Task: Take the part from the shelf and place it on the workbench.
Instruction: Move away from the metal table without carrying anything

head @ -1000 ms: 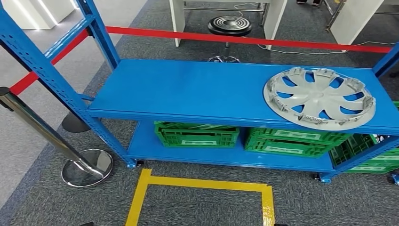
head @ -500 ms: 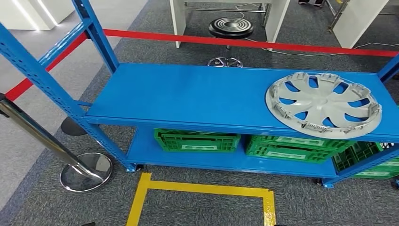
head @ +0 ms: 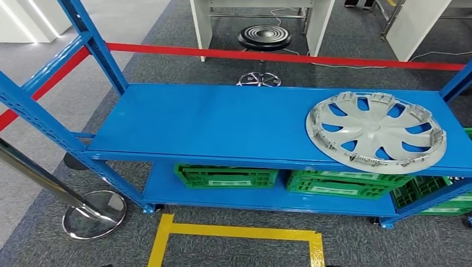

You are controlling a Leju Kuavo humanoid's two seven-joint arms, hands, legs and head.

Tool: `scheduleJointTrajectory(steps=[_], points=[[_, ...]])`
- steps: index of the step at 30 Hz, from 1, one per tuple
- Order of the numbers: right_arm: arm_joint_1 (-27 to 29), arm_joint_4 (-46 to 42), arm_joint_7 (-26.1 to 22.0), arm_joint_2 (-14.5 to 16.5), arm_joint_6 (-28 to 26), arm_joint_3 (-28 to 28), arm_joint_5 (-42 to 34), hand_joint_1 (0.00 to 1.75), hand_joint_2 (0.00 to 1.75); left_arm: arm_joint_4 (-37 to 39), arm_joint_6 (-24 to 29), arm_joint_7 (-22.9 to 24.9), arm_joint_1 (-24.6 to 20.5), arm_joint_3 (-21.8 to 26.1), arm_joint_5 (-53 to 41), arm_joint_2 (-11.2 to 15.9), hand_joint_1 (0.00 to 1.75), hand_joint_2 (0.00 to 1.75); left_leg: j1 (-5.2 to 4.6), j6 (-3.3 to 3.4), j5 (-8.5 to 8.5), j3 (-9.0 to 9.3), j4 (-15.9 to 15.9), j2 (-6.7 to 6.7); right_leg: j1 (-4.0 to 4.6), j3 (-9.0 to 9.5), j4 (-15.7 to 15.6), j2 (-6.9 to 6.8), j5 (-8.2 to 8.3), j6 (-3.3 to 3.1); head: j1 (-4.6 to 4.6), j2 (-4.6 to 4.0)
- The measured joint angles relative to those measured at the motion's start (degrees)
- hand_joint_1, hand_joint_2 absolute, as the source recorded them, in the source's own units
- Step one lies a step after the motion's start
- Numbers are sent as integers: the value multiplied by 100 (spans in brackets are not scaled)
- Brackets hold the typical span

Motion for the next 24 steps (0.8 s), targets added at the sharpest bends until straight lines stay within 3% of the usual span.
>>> scheduleJointTrajectory(steps=[3, 5, 7, 8, 9, 10, 12, 14, 16, 18, 20, 22, 23, 24], points=[[-2, 0, -5, 0, 7, -1, 1, 0, 0, 1, 3, 3, 8, 2, -17, -3, 0, 0, 30, 97, 82, 170, -162, -9, -7, -38, 202, -18, -12, 100, -5, 0], [-25, 0, -7, -1, 7, 0, 6, 0, 0, 1, 2, 8, -6, 2, -34, -10, 0, 0, 56, 130, 53, 251, -206, -10, -17, -330, 689, -21, -273, 149, 19, 0], [-32, 0, -5, -1, 8, 1, 12, 0, 0, 1, 1, 20, -14, 2, -44, -20, 0, 0, 59, 131, 2, 274, -203, -12, -38, -755, 1303, -24, -548, 211, 29, 0], [-24, 0, -3, -1, 8, 1, 13, 0, 0, 1, 2, 27, -9, 2, -46, -24, 0, 0, 62, 122, -27, 298, -201, -13, -51, -907, 1465, -25, -567, 231, 27, 0], [-12, 0, -1, -1, 8, 1, 13, 0, 0, 1, 3, 34, -2, 3, -48, -25, 0, 0, 68, 109, -60, 334, -198, -16, -62, -970, 1446, -27, -466, 251, 28, 0], [-3, 0, 3, -1, 7, 0, 12, 0, 0, 1, 4, 47, 5, 3, -52, -26, 0, 0, 78, 88, -99, 386, -195, -20, -75, -929, 1220, -28, -240, 265, 30, 0], [6, 1, 10, -5, 7, -1, 11, 0, 0, 1, 7, 76, 8, 3, -67, -30, 0, 0, 96, 27, -189, 495, -190, -21, -84, -699, 530, -33, 220, 277, 33, 0], [-2, 2, 17, -9, 8, 1, 11, 0, 0, 1, 12, 111, -5, 3, -87, -30, 0, 0, 91, -41, -258, 528, -167, -15, -64, -550, 119, -42, 339, 203, 38, 0], [3, 2, 26, -11, 9, 1, 11, 0, 0, 1, 16, 140, -17, 3, -98, -28, 0, 0, 81, -86, -288, 527, -136, -12, -51, -507, 66, -44, 307, 92, 32, 0], [18, 2, 34, -10, 9, -2, 11, 0, 0, 1, 26, 171, -19, 3, -103, -26, 0, 0, 89, -129, -310, 482, 20, -13, -66, -442, 54, -43, 313, 32, 10, 0], [7, 1, 38, -10, 8, -2, 11, 0, 0, 1, 57, 201, -24, 4, -105, -29, 0, 0, 104, -190, -488, 205, 557, -14, -76, -367, 29, -47, 275, -33, -9, 0], [-6, 0, 42, -12, 7, -1, 12, 0, 0, 1, 113, 233, -25, 6, -107, -42, 0, 0, 114, -229, -797, -223, 1287, -15, -66, -309, 27, -44, 221, -82, -18, 0], [-4, 0, 44, -13, 7, -2, 13, 0, 0, 1, 142, 259, -22, 8, -107, -49, 0, 0, 115, -232, -869, -382, 1512, -15, -59, -277, 27, -38, 194, -91, -19, 0], [0, 0, 46, -13, 7, -2, 14, 0, 0, 1, 167, 282, -18, 8, -109, -57, 0, 0, 115, -222, -818, -460, 1554, -15, -52, -242, 27, -29, 166, -94, -19, 0]])
